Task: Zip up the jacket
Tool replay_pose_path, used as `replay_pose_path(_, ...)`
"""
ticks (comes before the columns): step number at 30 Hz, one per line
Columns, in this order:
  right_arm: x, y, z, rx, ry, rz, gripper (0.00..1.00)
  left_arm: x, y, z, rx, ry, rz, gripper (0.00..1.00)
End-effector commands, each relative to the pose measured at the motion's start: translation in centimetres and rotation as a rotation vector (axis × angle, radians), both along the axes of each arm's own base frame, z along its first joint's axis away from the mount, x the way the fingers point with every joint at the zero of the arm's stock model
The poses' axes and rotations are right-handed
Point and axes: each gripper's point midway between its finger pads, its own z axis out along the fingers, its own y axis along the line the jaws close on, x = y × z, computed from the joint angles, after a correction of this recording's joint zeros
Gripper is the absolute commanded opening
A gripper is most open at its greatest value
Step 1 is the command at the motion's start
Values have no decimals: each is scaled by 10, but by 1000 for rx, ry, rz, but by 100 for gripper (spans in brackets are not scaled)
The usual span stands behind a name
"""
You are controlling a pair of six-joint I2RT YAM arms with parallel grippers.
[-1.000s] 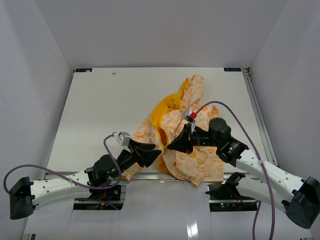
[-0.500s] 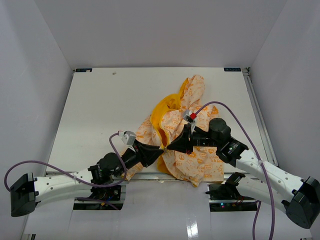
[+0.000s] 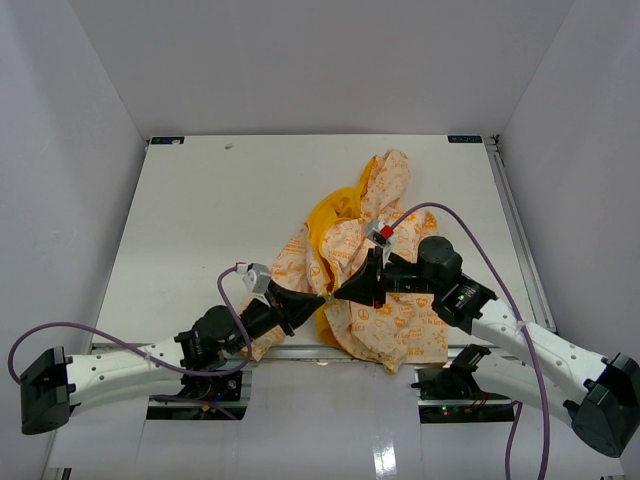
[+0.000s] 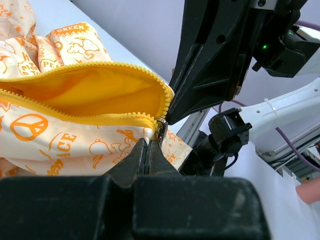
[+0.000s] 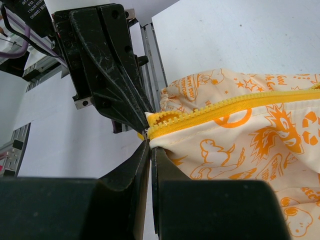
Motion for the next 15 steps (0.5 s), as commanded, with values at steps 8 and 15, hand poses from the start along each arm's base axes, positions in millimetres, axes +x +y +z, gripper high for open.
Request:
replay_pose_path(8,14,5,32,96,-85,-45,8,-21,-16,-19,138,-51,-150,0)
replay_pose_path(15,17,5,38,108,-100,-62,8,-25,-16,-30,179,-51,-179,0)
